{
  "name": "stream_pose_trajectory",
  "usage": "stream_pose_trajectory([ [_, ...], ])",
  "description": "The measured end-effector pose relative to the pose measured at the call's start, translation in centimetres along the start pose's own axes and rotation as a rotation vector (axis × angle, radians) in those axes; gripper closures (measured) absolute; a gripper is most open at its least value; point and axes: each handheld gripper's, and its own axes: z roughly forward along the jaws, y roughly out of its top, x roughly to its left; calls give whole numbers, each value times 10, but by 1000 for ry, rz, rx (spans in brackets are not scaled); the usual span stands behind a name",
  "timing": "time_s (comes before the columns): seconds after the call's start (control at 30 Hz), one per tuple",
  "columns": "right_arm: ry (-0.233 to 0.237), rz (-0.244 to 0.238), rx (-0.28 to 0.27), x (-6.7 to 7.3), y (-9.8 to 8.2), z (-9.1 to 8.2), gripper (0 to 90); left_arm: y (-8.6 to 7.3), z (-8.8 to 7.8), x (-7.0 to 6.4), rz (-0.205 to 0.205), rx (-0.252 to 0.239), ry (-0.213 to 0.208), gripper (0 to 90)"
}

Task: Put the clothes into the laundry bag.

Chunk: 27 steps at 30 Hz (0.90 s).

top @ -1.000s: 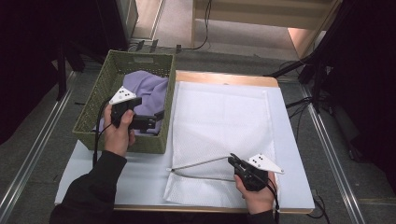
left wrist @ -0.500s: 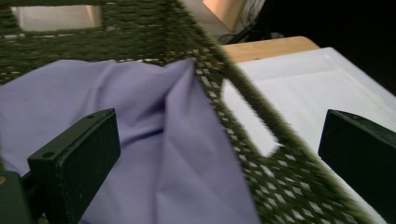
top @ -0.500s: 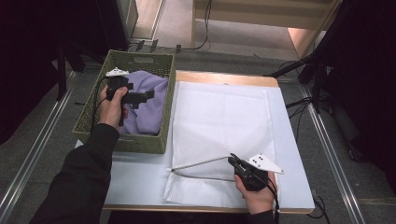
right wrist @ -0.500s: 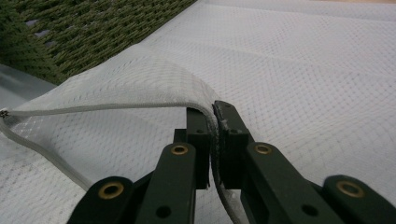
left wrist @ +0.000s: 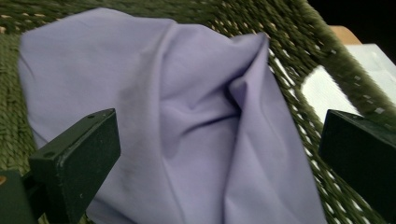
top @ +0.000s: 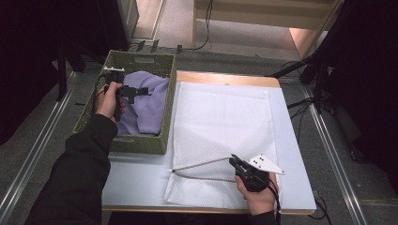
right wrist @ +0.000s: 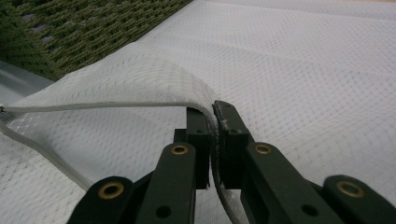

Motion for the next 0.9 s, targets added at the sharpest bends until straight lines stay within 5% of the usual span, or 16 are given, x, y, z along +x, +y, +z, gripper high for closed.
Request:
stream_pose_trajectory([
  [0.2, 1, -1, 1, 0, 0, 0, 858, -5, 15, 3, 17, 22, 73, 66],
  [0.33, 2, -3, 0, -1, 0, 0, 858, -3, 19, 4, 0, 16, 63, 134],
  [0.47, 0, -1, 0, -2, 0, 0, 858, -5, 28, 1, 14, 76, 84, 133],
  [0.57, 0, -1, 2, -2, -1, 0, 858, -10, 38, 2, 20, 171, 154, 140],
  [0.73, 3, 2, 6, -3, -1, 0, 858, -15, 47, 3, -23, 254, 225, 173],
  [0.83, 5, 0, 3, -4, -1, 1, 858, -16, 48, 2, -49, 278, 213, 184],
  [0.9, 5, 1, 6, -3, -1, 1, 858, -18, 49, 2, -16, 291, 247, 233],
])
